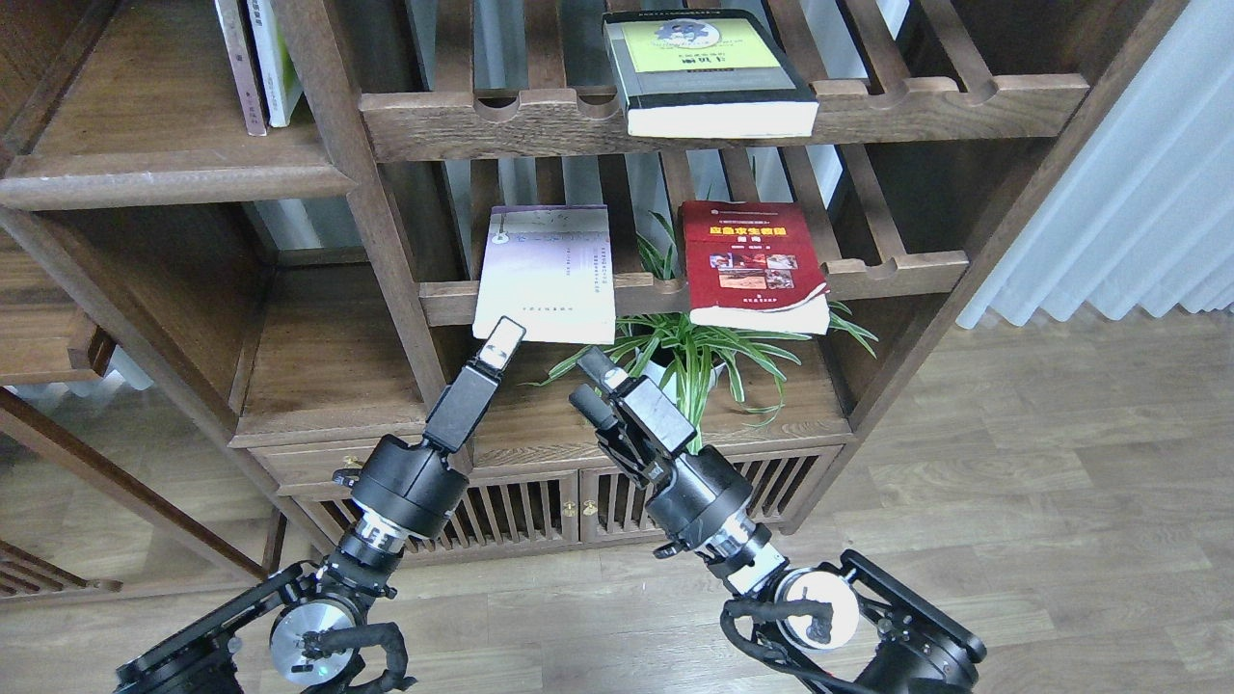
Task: Organize books on shelf
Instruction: 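Move the right gripper toward the white book on the middle shelf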
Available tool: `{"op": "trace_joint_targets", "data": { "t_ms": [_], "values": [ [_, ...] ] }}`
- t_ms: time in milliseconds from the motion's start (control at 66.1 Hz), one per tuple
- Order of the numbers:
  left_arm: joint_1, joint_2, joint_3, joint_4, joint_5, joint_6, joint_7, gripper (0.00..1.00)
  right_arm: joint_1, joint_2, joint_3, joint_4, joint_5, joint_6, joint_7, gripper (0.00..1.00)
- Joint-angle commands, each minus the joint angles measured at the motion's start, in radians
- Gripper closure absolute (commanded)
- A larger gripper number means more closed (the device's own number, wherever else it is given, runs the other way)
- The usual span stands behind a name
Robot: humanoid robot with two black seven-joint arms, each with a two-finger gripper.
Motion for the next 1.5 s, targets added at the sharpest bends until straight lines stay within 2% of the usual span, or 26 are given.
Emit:
{"op": "trace_joint_targets", "data": {
  "t_ms": [0,242,726,772,832,938,1029,1120,1241,1362,1483],
  "values": [
    [0.005,0.004,-0.002,0.006,-0.001,0.000,0.000,0.00,0.001,0.000,0.000,0.000,0.002,0.000,0.000,0.01],
    [0.040,0.007,0.000,0.022,-0.002,0.000,0.000,0.00,0.001,0.000,-0.003,-0.001,0.001,0.000,0.000,0.01],
    [0.094,0.033,-0.097,0.025,0.001,0.000,0.000,0.00,0.052,0.000,-0.072,-0.023,-0.024,0.000,0.003,0.01],
    [0.094,0.033,-0.102,0.025,0.001,0.000,0.000,0.00,0.064,0.000,-0.080,-0.030,-0.021,-0.016,0.017,0.01],
    [0.100,0.033,-0.114,0.025,0.001,0.000,0.000,0.00,0.078,0.000,-0.084,-0.035,-0.013,-0.058,0.066,0.01],
    [0.114,0.033,-0.137,0.025,0.001,0.000,0.000,0.00,0.121,0.000,-0.116,-0.036,0.027,-0.169,0.238,0.01],
    [0.118,0.033,-0.140,0.025,0.001,0.000,0.000,0.00,0.167,0.000,-0.143,-0.040,0.056,-0.232,0.313,0.01],
    [0.127,0.028,-0.141,0.025,0.001,0.000,0.000,0.00,0.186,0.000,-0.159,-0.043,0.085,-0.272,0.335,0.01],
    [0.131,0.027,-0.143,0.026,-0.001,0.000,0.000,0.00,0.186,0.000,-0.189,-0.044,0.131,-0.320,0.339,0.01],
    [0.129,0.019,-0.143,0.035,-0.002,0.000,0.000,0.00,0.224,0.000,-0.190,-0.058,0.226,-0.438,0.352,0.01],
    [0.131,0.021,-0.145,0.042,-0.007,0.000,0.000,0.00,0.242,0.000,-0.193,-0.084,0.310,-0.475,0.352,0.01]
  ]
}}
